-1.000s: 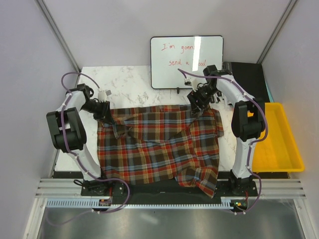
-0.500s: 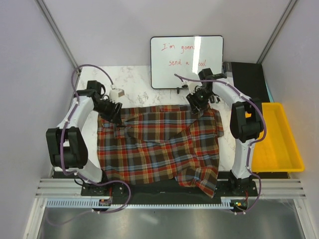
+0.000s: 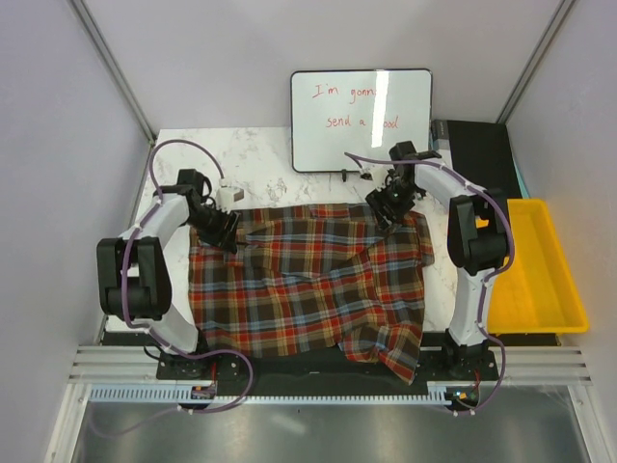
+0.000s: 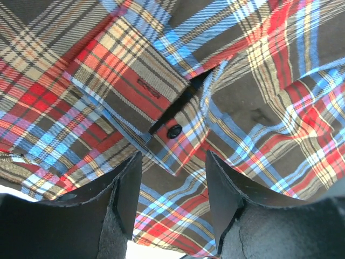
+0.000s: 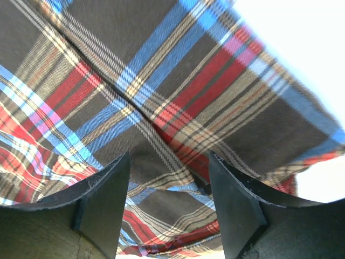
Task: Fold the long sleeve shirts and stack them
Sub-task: Fold the shirt
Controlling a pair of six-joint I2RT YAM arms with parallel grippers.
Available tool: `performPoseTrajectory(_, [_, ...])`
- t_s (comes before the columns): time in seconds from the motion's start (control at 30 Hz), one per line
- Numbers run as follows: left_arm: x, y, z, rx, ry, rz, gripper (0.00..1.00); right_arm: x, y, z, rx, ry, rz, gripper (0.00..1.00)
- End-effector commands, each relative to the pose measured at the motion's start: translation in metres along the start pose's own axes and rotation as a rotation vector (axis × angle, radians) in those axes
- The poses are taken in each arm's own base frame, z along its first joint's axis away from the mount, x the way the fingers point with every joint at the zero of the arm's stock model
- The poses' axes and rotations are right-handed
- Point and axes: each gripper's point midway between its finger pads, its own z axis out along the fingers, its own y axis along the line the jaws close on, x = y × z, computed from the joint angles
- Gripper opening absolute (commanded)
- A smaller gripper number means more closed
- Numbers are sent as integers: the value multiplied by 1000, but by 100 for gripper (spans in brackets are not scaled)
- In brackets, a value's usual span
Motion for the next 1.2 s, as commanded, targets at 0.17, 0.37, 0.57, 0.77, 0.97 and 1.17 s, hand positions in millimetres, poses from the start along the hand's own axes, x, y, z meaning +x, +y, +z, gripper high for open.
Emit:
performPoseTrajectory(0.17, [9,9,22,-60,74,-9,57,-12,16,-48,47,-85,-26,66])
performPoseTrajectory(0.37, [-4,33,43,-83,116,-37,56,-5,4,-4,71,-30,-2,60])
performPoseTrajectory(0.57, [-31,65,58,-96,109,-67,56,-29,-33,29,142,-23,-1,56])
performPoseTrajectory(0.77, [-69,90,59,-82,46,-83,55,-67,-66,27,226,-74,-14,54])
performPoseTrajectory(0.97, [-102,66,14,-25,-72,8,59,-89,-50,-34,219,-160,-59,59])
performPoseTrajectory(1.17, [-60,-20,-69,133,-193,259,87,-54,42,-134,58,-289,-192,83])
